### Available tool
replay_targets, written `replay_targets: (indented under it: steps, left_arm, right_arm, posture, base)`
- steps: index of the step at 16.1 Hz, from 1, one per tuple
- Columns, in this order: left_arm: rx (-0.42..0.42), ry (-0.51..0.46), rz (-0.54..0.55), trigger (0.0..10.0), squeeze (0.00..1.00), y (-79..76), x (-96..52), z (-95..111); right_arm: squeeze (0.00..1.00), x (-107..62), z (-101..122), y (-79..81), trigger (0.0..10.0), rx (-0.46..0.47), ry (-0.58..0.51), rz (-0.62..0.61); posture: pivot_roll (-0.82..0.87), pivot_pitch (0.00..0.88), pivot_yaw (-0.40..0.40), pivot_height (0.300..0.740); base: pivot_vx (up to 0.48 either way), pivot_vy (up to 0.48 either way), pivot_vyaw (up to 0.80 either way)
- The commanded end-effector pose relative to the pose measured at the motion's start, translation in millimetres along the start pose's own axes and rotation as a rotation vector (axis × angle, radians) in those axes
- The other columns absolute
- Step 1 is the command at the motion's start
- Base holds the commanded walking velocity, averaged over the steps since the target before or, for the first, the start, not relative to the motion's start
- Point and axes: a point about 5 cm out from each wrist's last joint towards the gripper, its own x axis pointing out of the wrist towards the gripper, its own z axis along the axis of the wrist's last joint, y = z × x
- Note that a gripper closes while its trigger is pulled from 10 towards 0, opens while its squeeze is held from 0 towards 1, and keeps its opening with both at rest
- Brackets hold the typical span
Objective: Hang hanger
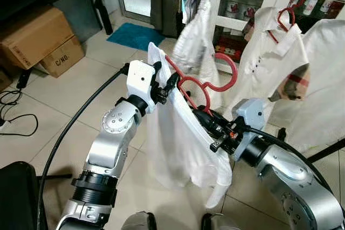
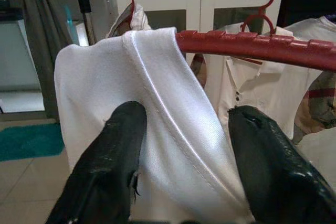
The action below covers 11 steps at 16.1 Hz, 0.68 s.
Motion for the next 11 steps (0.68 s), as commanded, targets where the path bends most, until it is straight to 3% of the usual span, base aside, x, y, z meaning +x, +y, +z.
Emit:
replay_targets:
  steps: [1,11]
  left_arm:
    - [-0.012,0.004,-0.013,0.0,0.00,-0.5,0.7,-1.5]
    - [-0.027,0.005,-0.032,0.0,0.00,-1.1,0.0,-2.8]
  right_arm:
    - [0.00,-2.9,10.7,2.7,0.0,-0.015,-0.067,0.018]
    - [0.00,-2.1,10.3,4.3,0.0,-0.007,-0.073,0.019]
  posture:
    - [-0.09,0.089,0.047,0.740]
    - [-0.09,0.092,0.052,0.740]
  base:
    - [0.000,0.000,0.00]
    - [0.000,0.000,0.00]
